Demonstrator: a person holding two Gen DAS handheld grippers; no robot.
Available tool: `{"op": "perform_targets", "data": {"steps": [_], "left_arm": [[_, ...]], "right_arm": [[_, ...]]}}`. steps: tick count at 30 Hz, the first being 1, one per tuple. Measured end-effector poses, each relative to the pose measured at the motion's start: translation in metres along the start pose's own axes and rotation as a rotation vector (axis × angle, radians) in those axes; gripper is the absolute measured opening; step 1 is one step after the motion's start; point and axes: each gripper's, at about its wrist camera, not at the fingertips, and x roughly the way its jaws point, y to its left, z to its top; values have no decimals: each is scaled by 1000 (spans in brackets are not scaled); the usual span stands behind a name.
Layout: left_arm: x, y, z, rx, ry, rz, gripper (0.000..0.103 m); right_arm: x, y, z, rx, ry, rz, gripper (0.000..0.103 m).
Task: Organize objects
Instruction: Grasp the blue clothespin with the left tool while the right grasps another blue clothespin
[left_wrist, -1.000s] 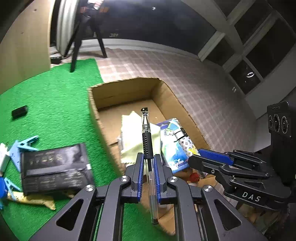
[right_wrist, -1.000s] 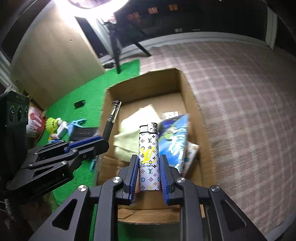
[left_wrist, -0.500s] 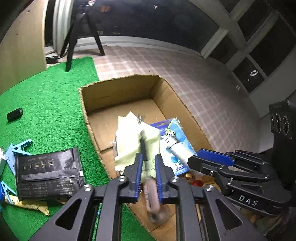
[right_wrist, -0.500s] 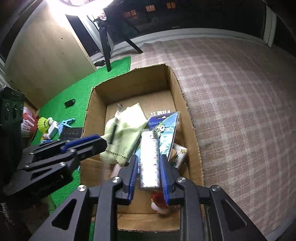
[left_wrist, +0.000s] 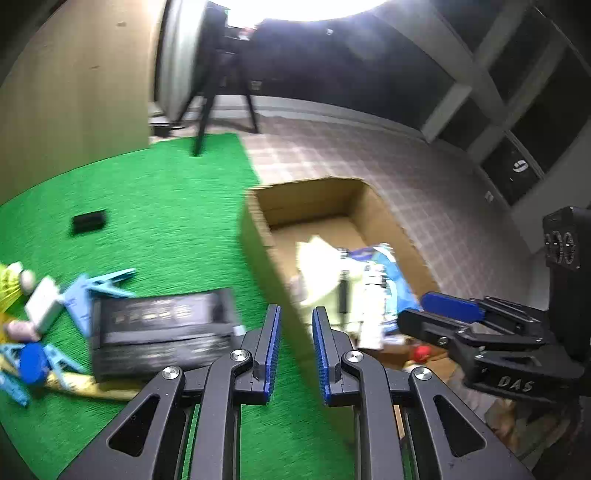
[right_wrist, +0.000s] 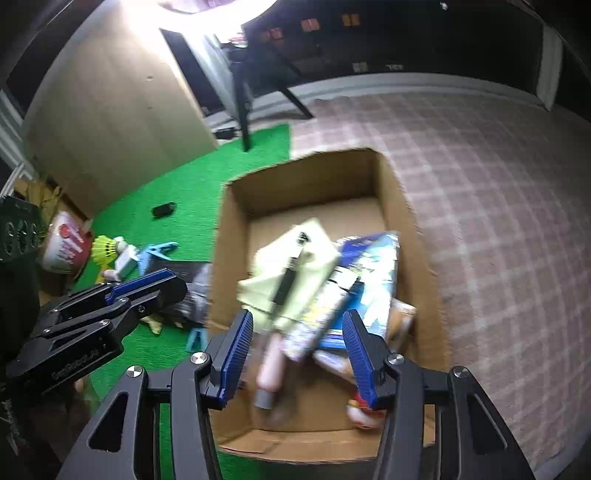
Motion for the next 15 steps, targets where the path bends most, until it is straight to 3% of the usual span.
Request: {"op": "perform_targets", "data": {"steps": [6, 15], "left_arm": [[-29, 58, -15, -101, -26, 61, 18], [-71, 155, -55, -250, -44, 162, 18]], "right_arm": [[7, 45, 6, -72, 2, 44, 47], [35, 130, 12, -227, 72, 129, 47]]}}
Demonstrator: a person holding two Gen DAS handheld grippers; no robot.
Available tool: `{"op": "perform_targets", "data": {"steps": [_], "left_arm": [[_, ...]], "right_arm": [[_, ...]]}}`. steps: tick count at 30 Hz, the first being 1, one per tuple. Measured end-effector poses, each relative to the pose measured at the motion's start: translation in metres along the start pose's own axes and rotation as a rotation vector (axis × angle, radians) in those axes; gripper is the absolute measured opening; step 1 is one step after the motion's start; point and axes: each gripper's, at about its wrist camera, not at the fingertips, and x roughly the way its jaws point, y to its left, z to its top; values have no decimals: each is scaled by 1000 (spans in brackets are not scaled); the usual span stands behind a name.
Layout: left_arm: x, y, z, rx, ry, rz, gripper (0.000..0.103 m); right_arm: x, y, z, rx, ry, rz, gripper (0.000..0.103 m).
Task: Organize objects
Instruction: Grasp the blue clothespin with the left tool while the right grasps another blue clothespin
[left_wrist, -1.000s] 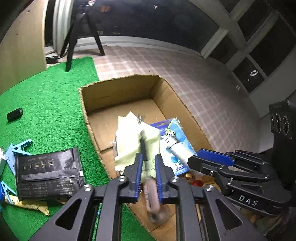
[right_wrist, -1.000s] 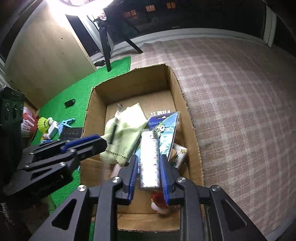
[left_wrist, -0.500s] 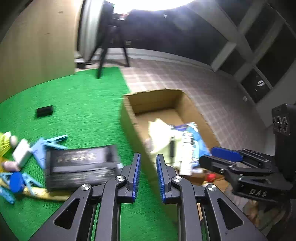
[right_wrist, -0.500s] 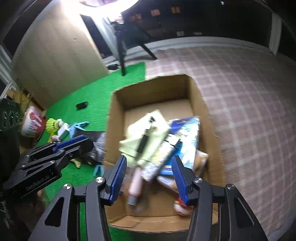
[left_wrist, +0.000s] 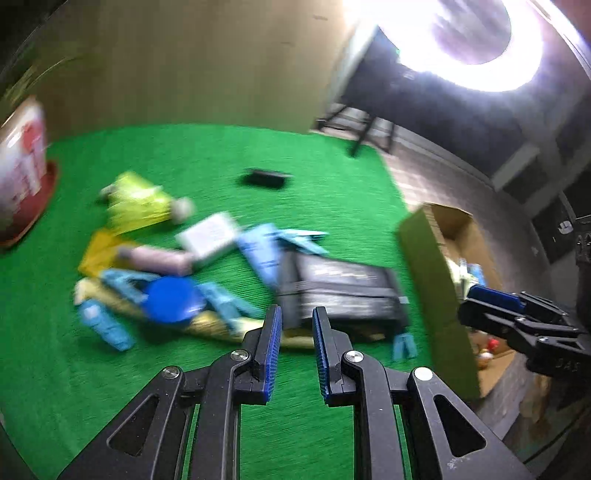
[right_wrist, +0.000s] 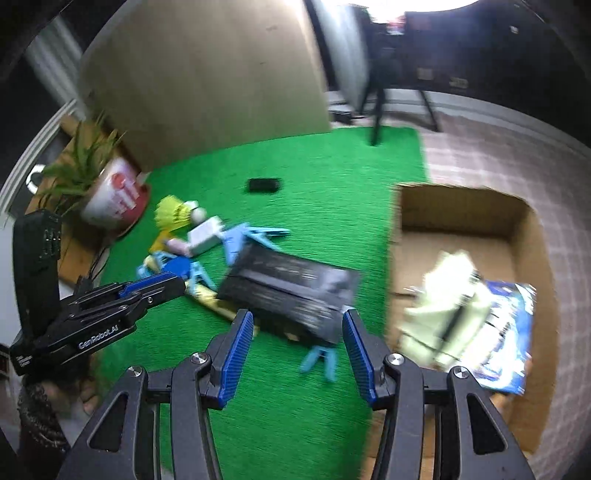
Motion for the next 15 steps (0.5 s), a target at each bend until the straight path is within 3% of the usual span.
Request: {"op": "perform_targets", "data": {"steps": [8, 15], "left_arm": [[-18, 92, -20, -143, 1, 53, 18], [-16, 134, -28, -204, 24, 58, 22]], "right_arm": [[48, 61, 22, -104, 98, 56, 47], [98, 95, 40, -124, 207, 141, 47]]}}
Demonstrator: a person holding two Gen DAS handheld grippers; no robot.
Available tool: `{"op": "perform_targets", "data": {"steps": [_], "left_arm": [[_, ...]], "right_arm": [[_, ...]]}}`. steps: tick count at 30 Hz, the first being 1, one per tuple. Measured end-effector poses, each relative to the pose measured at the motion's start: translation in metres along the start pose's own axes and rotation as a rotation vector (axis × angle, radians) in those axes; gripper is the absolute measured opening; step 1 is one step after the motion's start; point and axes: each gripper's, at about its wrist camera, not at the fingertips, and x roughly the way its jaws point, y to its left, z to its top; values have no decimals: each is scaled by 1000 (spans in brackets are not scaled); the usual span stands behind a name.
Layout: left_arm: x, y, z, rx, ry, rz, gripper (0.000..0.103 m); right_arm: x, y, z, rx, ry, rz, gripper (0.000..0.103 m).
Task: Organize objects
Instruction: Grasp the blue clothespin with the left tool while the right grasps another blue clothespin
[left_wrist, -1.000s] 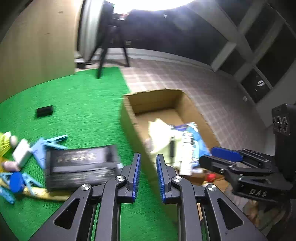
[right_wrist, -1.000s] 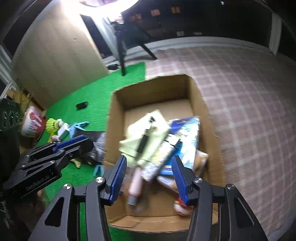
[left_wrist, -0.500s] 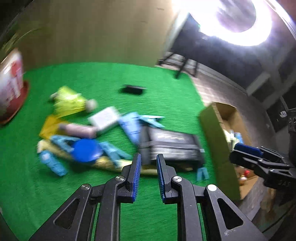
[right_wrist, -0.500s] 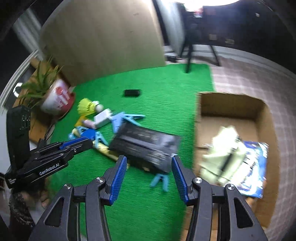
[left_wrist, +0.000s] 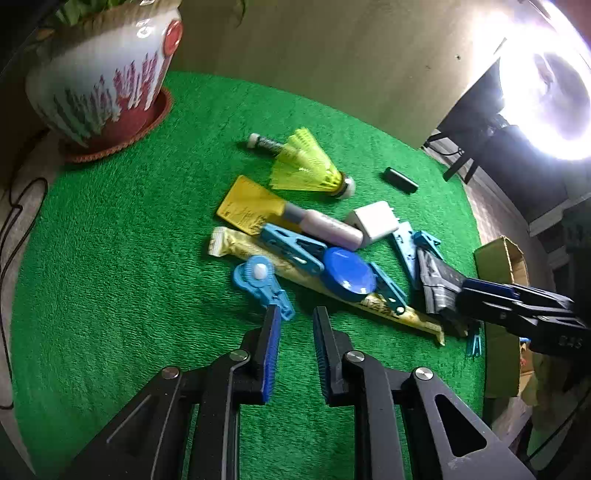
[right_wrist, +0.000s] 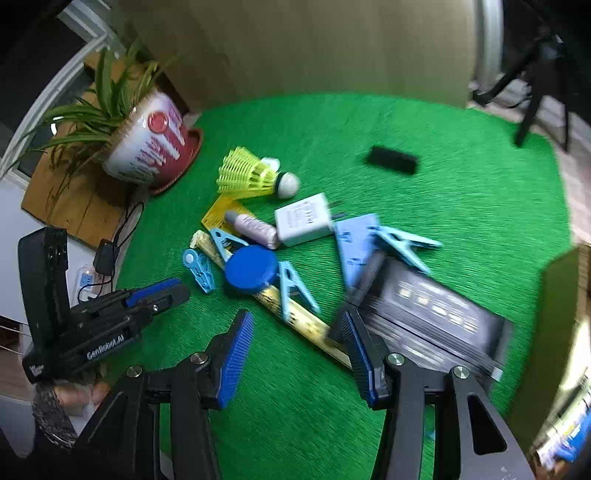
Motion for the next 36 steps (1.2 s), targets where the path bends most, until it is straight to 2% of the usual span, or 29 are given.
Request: {"op": "perform_targets", "data": {"steps": [3, 12, 16, 24, 28, 31, 36], "left_arm": [[4, 6, 1, -8, 5, -8, 27], [17, 6, 7, -6, 28, -20, 27], [24, 4, 9, -5, 36, -13, 27], [35, 6, 14, -7, 44, 26, 27], [36, 10, 14, -11, 35, 21, 30], [36, 9, 13, 3, 26, 23, 28], [33, 6, 12, 27, 20, 13, 21]], "right_arm": [[21, 7, 9, -10, 38, -10, 47], [53, 8, 19, -23, 98, -51, 46], [61, 8, 21, -39, 118, -75, 37], [69, 9, 19, -76, 116, -115, 33], [70, 17, 16, -128, 114, -145, 25], [71, 16, 16, -130, 117, -139, 20], [67, 9, 14, -91, 107, -104, 20]]}}
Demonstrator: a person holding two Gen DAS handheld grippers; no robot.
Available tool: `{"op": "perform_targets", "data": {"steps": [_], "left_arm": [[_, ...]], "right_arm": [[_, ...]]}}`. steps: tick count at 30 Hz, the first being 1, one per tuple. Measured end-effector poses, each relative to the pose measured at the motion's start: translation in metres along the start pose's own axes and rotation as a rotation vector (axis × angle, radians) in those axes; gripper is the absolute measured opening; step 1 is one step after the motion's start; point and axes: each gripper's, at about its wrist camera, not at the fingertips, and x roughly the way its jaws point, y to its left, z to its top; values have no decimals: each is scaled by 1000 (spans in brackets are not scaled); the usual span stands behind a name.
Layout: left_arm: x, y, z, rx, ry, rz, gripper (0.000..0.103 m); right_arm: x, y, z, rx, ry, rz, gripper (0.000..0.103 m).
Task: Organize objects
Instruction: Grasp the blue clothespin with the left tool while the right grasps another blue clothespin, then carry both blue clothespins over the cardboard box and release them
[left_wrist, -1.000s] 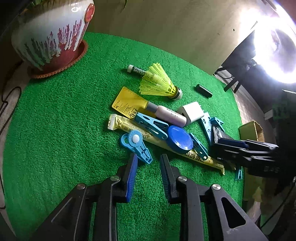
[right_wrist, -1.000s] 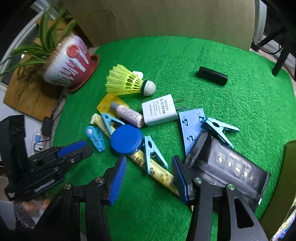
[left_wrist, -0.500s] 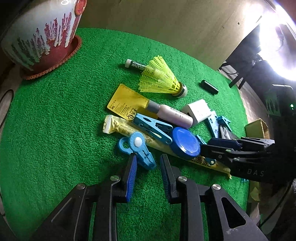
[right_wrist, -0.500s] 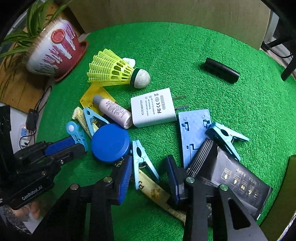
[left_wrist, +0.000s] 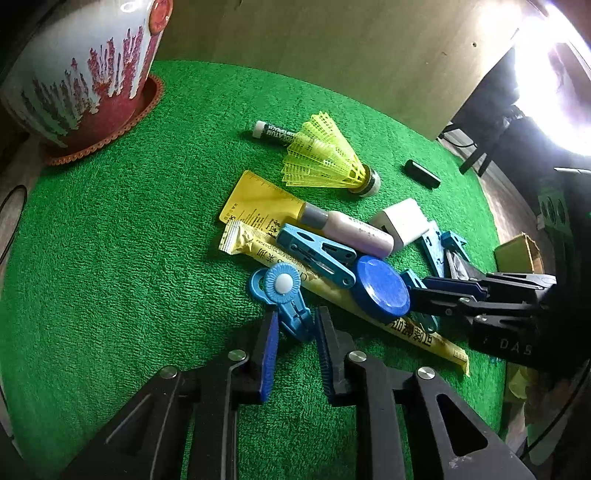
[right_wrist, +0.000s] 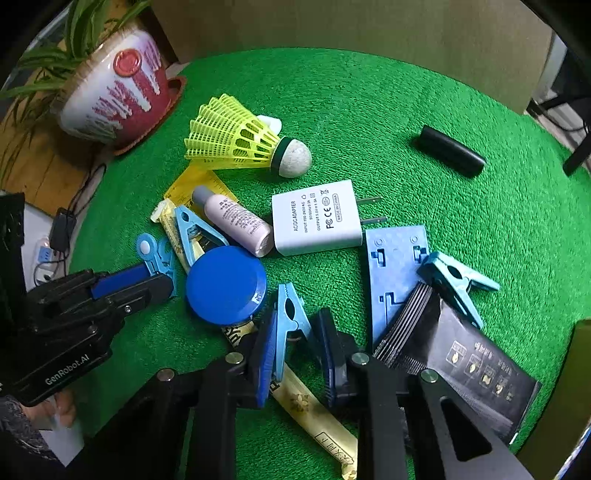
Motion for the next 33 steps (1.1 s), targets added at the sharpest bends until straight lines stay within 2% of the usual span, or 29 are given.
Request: {"op": "perform_targets", "data": {"steps": [8, 12, 18, 24, 33], "left_arm": [[-6, 6, -2, -15, -12, -8, 20], [-24, 13, -3, -11, -31, -21, 20], [-50, -14, 2, 50, -74, -59, 20], [-61, -74, 7, 151, -96, -129, 20], [-30, -201, 5, 316, -50, -255, 20]], "right_arm": [[-16, -15, -11, 53, -34, 59, 19], [-34, -15, -18, 88, -75, 95, 19], [-70, -20, -33, 109, -150, 127, 19], [-110, -49, -60, 172, -236, 108, 19], [-158, -130, -118, 348, -332, 29, 19]]}}
